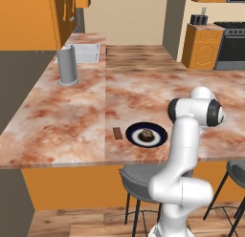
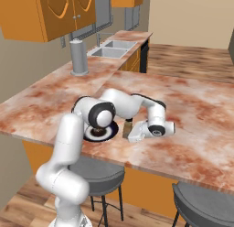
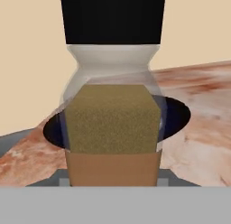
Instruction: Take the cinnamon bottle from the cabinet and place it on the dining table, next to the plate with the cupcake. Then take the chocolate from the dining counter and place it on the cupcake plate.
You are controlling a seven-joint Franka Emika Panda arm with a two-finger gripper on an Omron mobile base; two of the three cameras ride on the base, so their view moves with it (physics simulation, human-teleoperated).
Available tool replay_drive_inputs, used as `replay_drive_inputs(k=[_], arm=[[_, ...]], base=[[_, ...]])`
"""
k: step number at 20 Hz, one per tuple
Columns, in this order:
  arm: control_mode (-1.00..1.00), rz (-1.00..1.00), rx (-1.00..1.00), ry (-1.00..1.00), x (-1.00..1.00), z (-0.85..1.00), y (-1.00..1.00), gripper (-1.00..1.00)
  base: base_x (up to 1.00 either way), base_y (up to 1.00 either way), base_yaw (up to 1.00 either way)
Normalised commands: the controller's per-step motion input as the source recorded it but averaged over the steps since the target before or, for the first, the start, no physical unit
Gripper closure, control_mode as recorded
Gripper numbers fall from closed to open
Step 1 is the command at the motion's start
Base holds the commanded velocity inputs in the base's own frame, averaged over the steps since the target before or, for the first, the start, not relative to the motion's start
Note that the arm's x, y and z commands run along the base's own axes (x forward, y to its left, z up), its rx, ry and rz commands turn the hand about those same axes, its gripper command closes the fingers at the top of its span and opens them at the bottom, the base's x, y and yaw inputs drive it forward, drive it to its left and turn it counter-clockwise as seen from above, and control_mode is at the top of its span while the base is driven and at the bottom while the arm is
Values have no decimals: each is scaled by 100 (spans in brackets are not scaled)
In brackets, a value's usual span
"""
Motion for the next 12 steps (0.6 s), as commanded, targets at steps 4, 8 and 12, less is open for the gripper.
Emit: replay_drive_inputs(k=[4, 8, 12], arm=[[-100, 0, -2, 0, 37, -24, 19, 100], [-100, 0, -10, 0, 23, -32, 25, 100], [-100, 0, -7, 0, 33, -26, 5, 100]], base=[[0, 0, 0], [0, 0, 0], [0, 0, 0]])
